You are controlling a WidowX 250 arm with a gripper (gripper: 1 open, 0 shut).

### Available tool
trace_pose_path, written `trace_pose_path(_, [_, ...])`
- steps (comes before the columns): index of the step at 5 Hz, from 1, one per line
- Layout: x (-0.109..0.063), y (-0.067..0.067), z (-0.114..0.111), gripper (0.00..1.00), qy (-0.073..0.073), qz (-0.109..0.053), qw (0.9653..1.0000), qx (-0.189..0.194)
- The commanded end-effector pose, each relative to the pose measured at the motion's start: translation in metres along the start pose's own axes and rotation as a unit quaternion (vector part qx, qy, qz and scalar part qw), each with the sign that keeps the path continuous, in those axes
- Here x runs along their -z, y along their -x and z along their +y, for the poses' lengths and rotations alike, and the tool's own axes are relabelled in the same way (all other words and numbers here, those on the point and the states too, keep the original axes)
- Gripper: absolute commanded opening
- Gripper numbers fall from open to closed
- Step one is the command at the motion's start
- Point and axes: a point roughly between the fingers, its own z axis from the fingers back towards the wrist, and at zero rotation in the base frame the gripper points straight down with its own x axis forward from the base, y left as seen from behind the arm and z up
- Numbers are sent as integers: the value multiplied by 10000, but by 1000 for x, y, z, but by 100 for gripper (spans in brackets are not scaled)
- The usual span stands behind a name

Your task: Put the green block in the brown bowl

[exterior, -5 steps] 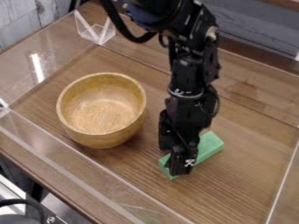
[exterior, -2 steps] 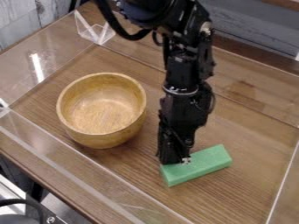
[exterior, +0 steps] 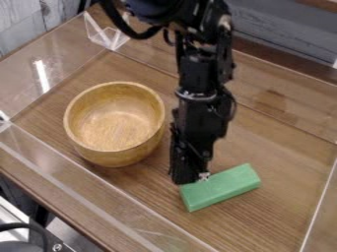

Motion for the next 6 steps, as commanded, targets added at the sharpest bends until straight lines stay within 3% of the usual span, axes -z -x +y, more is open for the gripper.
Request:
trace_pose_path(1, [-20,2,3,0,-89,-236,9996,-81])
trace_pose_path(3, [-33,5,6,0,-99,-292,9995,-121])
trace_pose_path(4, [-36,2,9,100,-192,-303,9994,-25])
trace_pose_path(6, [-27,-5,12,100,-413,-306,9983,262])
